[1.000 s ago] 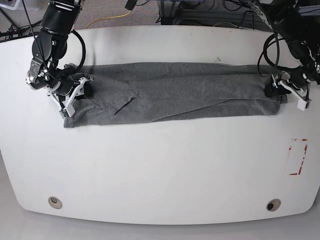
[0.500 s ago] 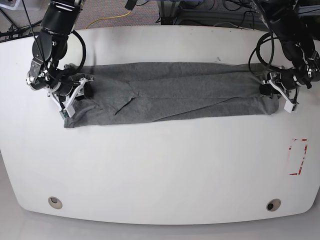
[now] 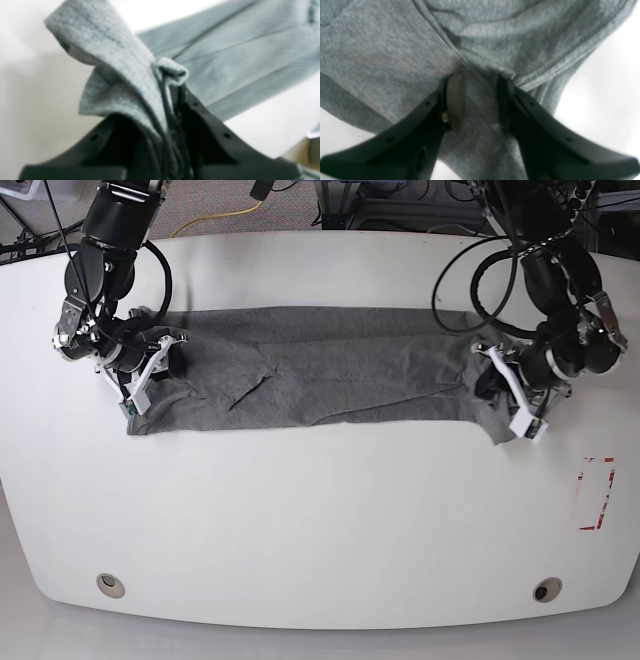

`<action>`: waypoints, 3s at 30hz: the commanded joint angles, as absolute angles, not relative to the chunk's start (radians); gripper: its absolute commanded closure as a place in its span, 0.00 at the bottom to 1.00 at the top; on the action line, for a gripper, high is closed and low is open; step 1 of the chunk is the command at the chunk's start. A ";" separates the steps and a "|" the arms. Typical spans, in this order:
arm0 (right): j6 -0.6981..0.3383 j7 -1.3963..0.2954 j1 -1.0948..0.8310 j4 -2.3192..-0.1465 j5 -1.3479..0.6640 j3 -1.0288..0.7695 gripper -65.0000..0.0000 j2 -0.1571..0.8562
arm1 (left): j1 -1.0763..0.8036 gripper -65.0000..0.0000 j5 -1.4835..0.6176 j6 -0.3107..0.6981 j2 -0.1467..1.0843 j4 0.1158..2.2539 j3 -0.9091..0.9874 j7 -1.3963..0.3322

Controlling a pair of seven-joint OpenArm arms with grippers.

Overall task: Fold the T-shirt properly
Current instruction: 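Move the left gripper inward along the strip and grasp its middle, then fold the strip end with the left gripper toward the right gripper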

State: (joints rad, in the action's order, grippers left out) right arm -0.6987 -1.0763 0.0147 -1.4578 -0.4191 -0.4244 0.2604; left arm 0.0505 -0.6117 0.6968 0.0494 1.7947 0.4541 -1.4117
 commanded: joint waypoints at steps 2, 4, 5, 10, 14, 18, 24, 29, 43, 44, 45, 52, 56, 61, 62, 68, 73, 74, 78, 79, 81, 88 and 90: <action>-0.698 -1.064 0.031 -1.475 -0.429 -0.429 0.69 0.275 | 0.067 0.92 -0.622 0.698 -0.005 1.825 0.387 -1.396; -0.698 -1.064 0.031 -1.475 -0.429 -0.429 0.69 0.275 | 0.088 0.91 -0.622 0.698 -0.039 1.824 0.343 -1.396; -0.698 -1.064 0.031 -1.475 -0.429 -0.429 0.69 0.275 | 0.093 0.91 -0.621 0.698 -0.053 1.824 0.325 -1.396; -0.698 -1.064 0.031 -1.475 -0.430 -0.429 0.69 0.274 | 0.097 0.91 -0.556 0.697 -0.130 1.822 0.239 -1.395; -0.698 -1.064 0.031 -1.475 -0.430 -0.429 0.69 0.274 | 0.097 0.91 -0.466 0.697 -0.157 1.821 0.166 -1.362; -0.698 -1.064 0.031 -1.475 -0.430 -0.429 0.69 0.274 | 0.097 0.91 -0.424 0.697 -0.157 1.821 0.114 -1.356; -0.698 -1.063 0.031 -1.474 -0.429 -0.429 0.69 0.251 | 0.097 0.90 -0.420 0.697 -0.157 1.821 0.065 -1.356; -0.698 -1.063 0.031 -1.474 -0.429 -0.429 0.69 0.246 | 0.093 0.83 -0.418 0.697 -0.157 1.819 0.051 -1.356; -0.698 -1.063 0.031 -1.472 -0.429 -0.429 0.69 0.246 | 0.122 0.43 -0.429 0.696 -0.157 1.751 -0.096 -1.357; -0.698 -1.063 0.031 -1.472 -0.429 -0.429 0.69 0.246 | 0.122 0.42 -0.429 0.696 -0.157 1.768 -0.114 -1.357; -0.698 -1.063 0.031 -1.472 -0.429 -0.429 0.69 0.246 | 0.122 0.41 -0.429 0.696 -0.157 1.794 -0.125 -1.357; -0.698 -1.063 0.033 -1.474 -0.429 -0.429 0.69 0.246 | 0.154 0.41 -0.466 0.696 -0.157 1.903 -0.143 -1.360; -0.698 -1.063 0.039 -1.474 -0.427 -0.429 0.69 0.248 | 0.154 0.41 -0.443 0.696 -0.139 1.902 -0.077 -1.360; -0.698 -1.063 0.039 -1.481 -0.429 -0.429 0.69 0.248 | 0.124 0.41 -0.414 0.696 -0.056 1.865 -0.016 -1.359; -0.698 -1.063 0.039 -1.489 -0.429 -0.430 0.68 0.248 | 0.119 0.41 -0.410 0.696 -0.047 1.859 -0.002 -1.357; -0.698 -1.104 0.061 -1.547 -0.430 -0.441 0.53 0.248 | 0.079 0.42 -0.364 0.698 0.045 1.742 0.064 -1.311; -0.698 -1.170 0.094 -1.575 -0.464 -0.582 0.19 0.246 | 0.019 0.64 -0.397 0.698 0.064 1.643 0.122 -1.179; -0.698 -1.181 0.102 -1.567 -0.486 -0.601 0.17 0.251 | 0.015 0.70 -0.398 0.698 0.064 1.627 0.127 -1.161; -0.698 -1.242 0.153 -1.448 -0.634 -0.704 0.15 0.303 | 0.013 0.94 -0.397 0.698 0.065 1.544 0.134 -1.098; -0.698 -1.251 0.163 -1.397 -0.665 -0.723 0.15 0.320 | 0.013 0.96 -0.397 0.698 0.065 1.534 0.134 -1.096; -0.698 -1.257 0.177 -1.305 -0.720 -0.740 0.15 0.355 | 0.012 0.96 -0.398 0.698 0.062 1.529 0.134 -1.096; -0.698 -1.250 0.173 -1.230 -0.736 -0.739 0.15 0.361 | -0.007 0.96 -0.400 0.698 0.065 1.532 0.134 -1.096; -0.698 -1.245 0.168 -1.230 -0.702 -0.740 0.15 0.343 | -0.007 0.96 -0.400 0.698 0.065 1.543 0.134 -1.098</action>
State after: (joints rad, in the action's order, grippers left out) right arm -0.6926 -1.2633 0.1547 -1.2144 -0.7040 -0.7357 0.3340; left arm -0.0113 -0.4133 0.6968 0.0601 1.5227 0.1356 -1.0786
